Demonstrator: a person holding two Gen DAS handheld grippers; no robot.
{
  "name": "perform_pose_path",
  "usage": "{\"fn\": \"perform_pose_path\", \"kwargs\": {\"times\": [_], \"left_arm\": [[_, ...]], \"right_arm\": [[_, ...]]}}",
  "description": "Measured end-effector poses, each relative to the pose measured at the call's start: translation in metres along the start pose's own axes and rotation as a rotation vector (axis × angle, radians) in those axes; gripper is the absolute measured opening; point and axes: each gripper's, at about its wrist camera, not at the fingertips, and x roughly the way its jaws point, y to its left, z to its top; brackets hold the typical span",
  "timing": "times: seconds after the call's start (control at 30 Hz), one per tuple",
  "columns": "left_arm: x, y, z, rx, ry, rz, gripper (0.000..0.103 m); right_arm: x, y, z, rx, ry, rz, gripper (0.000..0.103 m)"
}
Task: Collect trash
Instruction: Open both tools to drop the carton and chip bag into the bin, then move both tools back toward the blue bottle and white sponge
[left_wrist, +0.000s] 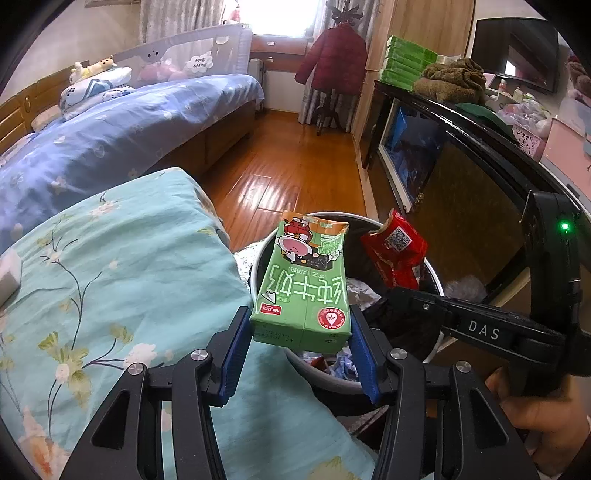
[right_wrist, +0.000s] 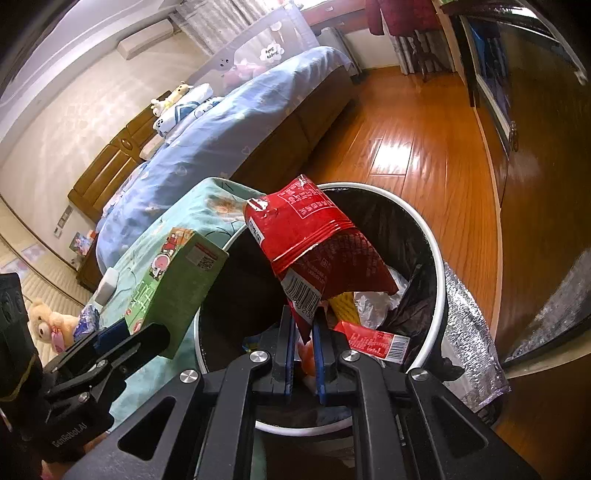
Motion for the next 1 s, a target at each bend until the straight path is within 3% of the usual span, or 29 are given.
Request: {"fn": "perform_pose_path", "kwargs": {"times": [0.13,0.2,0.33,0.5,1.0], "left_arm": [[0.001,0.004,0.001,-0.022,0.011,-0.007,0.052],[-0.003,0.006,0.0,-0.029,0.009,-0.007,0.055],[-0.014,0.012,-0.007,-0.04,-0.006,0.001,0.057],[-0.03,0.027,-0.023,-0.09,-0.015,0.015,0.058],[-0.095,0.09,-0.076,-0.255,-0.053,0.107,0.059]], "right_arm": [[-0.002,-0.001,-0.002,0.005,-0.001,-0.007,0.021],[-0.004,-0.002,-0.002,0.012,-0.011,-0.011,0.036],[-0.012,0.002,-0.003,0.005,-0.034,-0.012,0.046],[-0.019,0.018,-0.007,-0.023,-0.063,-0.003,0.069],[-0.001,0.093,-0.038,-0.097,-0.027,0.103,0.079]]}}
